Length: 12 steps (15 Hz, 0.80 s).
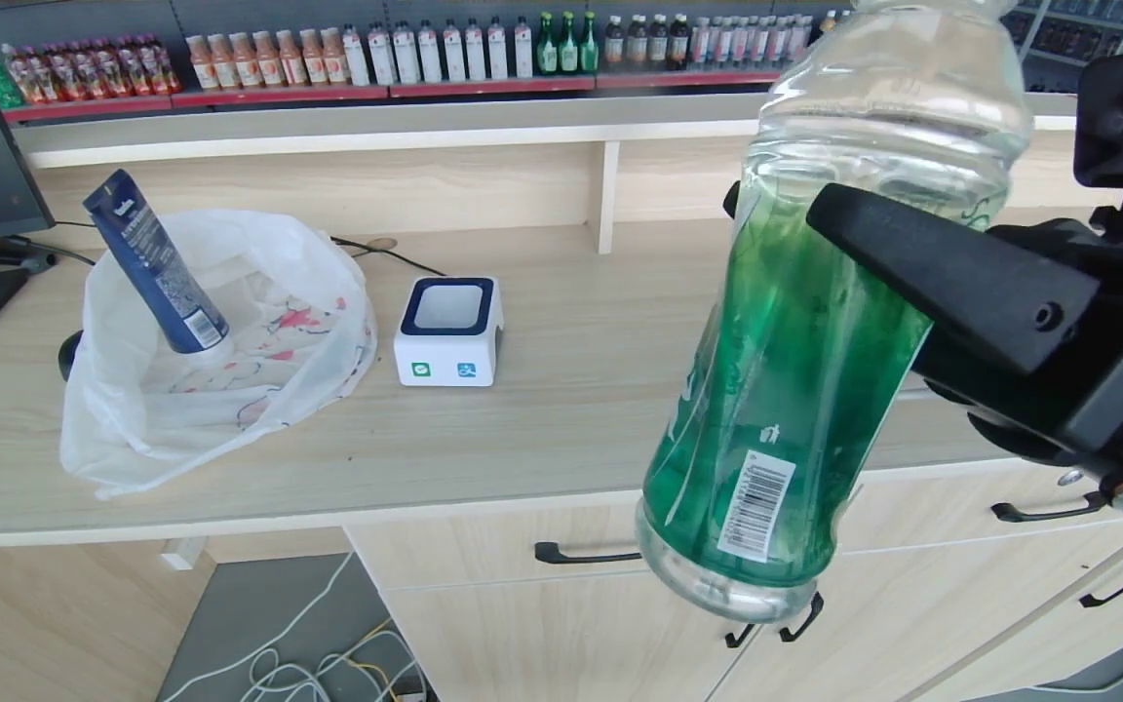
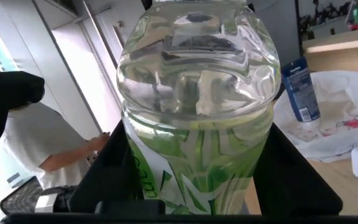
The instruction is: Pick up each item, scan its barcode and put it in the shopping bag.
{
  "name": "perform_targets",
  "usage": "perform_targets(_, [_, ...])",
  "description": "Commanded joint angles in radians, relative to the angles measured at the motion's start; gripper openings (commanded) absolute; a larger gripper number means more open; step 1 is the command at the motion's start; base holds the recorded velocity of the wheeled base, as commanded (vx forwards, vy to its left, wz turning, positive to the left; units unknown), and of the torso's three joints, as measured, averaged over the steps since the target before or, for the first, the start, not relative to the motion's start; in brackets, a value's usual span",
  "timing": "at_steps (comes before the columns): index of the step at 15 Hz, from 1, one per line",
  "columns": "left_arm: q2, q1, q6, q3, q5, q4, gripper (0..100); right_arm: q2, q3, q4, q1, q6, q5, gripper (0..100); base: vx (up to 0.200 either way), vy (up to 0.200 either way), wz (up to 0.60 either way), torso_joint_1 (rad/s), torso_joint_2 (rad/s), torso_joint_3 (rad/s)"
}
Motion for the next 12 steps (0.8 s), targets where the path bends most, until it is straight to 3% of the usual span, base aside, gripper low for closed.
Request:
perform_targets(1, [0.0, 0.0, 0.0, 0.0, 0.0, 0.0, 100, 0.012, 0.052, -0.001, -0.045, -0.082, -0.007, 0, 0.0, 0.0, 0.0, 0.0, 0.0, 0.0])
perform_targets(7, [0.0, 0.0, 0.0, 0.0, 0.0, 0.0, 100, 0.006, 0.227, -0.001, -0.031, -0.404, -0.16, 0, 0.0, 0.0, 0.0, 0.0, 0.0, 0.0])
perform_targets(12, [0.0, -0.001, 0.001, 0.0, 0.0, 0.0, 100, 0.042, 0.27, -0.001, -0.029, -0.564, -0.505, 0, 0.0, 0.0, 0.0, 0.0, 0.0, 0.0])
